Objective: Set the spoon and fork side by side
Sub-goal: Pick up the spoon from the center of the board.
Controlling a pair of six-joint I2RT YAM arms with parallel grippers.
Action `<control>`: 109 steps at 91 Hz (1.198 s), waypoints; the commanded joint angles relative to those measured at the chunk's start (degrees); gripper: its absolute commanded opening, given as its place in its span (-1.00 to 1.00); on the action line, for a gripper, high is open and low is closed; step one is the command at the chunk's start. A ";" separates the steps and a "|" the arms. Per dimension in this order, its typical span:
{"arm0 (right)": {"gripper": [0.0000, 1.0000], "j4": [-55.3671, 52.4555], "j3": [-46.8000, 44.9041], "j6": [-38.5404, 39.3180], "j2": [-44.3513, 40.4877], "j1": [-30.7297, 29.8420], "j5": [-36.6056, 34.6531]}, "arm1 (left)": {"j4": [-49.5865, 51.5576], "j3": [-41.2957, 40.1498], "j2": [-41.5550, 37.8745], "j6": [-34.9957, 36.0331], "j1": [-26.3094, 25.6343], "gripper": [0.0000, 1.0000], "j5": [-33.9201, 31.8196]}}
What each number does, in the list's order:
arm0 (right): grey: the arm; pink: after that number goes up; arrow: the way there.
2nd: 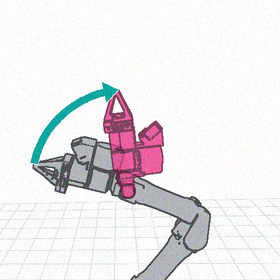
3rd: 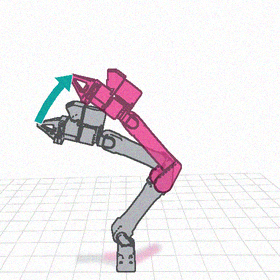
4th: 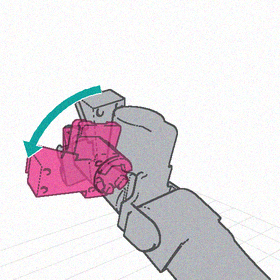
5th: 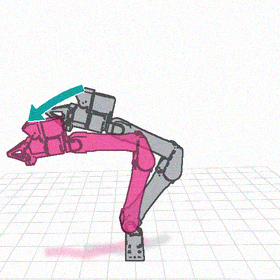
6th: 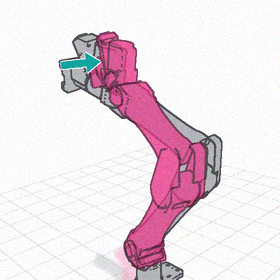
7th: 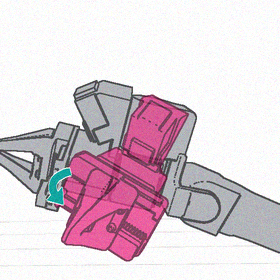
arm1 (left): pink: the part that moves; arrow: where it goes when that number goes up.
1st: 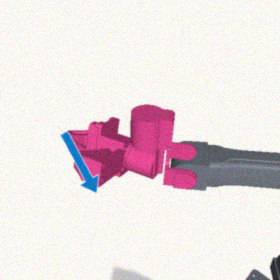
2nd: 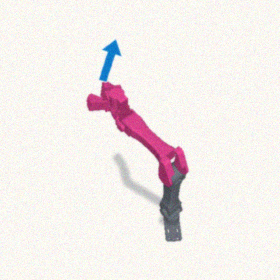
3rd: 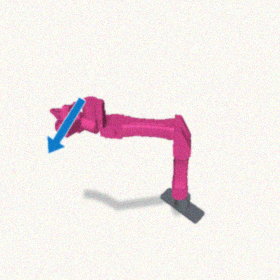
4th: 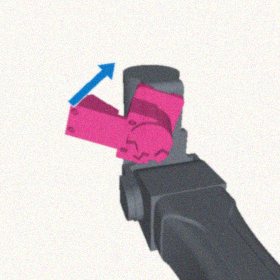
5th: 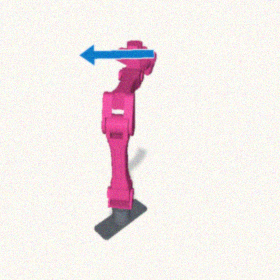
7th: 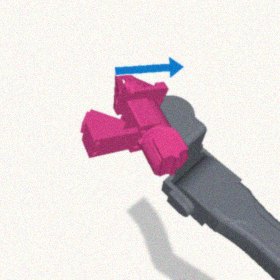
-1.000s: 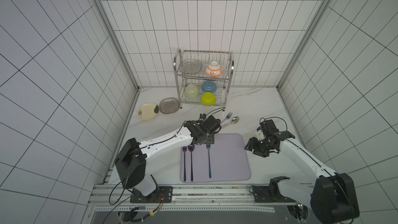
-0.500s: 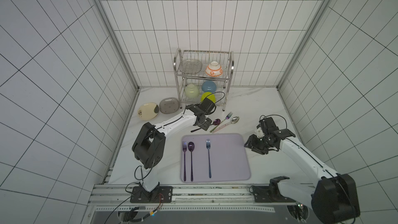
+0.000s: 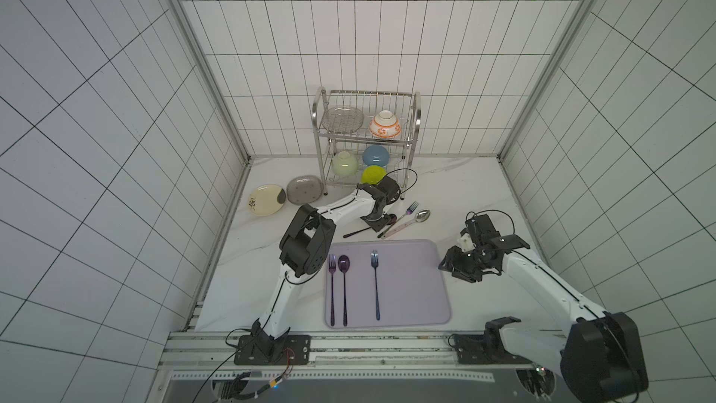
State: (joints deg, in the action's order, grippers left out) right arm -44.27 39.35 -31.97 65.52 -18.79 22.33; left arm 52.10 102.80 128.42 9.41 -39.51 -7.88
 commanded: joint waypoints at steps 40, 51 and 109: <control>0.02 0.29 -0.07 1.39 4.85 -0.41 0.52 | 1.33 1.67 4.55 2.37 1.70 -0.65 2.53; 0.02 0.59 -0.15 1.07 5.14 -0.43 0.43 | 0.51 0.55 3.81 2.21 1.73 -0.84 1.67; 0.01 2.07 -0.50 -0.59 4.63 -0.43 0.95 | -7.15 -14.09 -14.19 -1.81 5.72 -1.00 -19.61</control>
State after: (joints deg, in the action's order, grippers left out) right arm -42.22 39.00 -31.94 70.35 -18.79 23.09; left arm 47.99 90.56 120.18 8.51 -34.26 -21.74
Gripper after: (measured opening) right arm 0.507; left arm 0.053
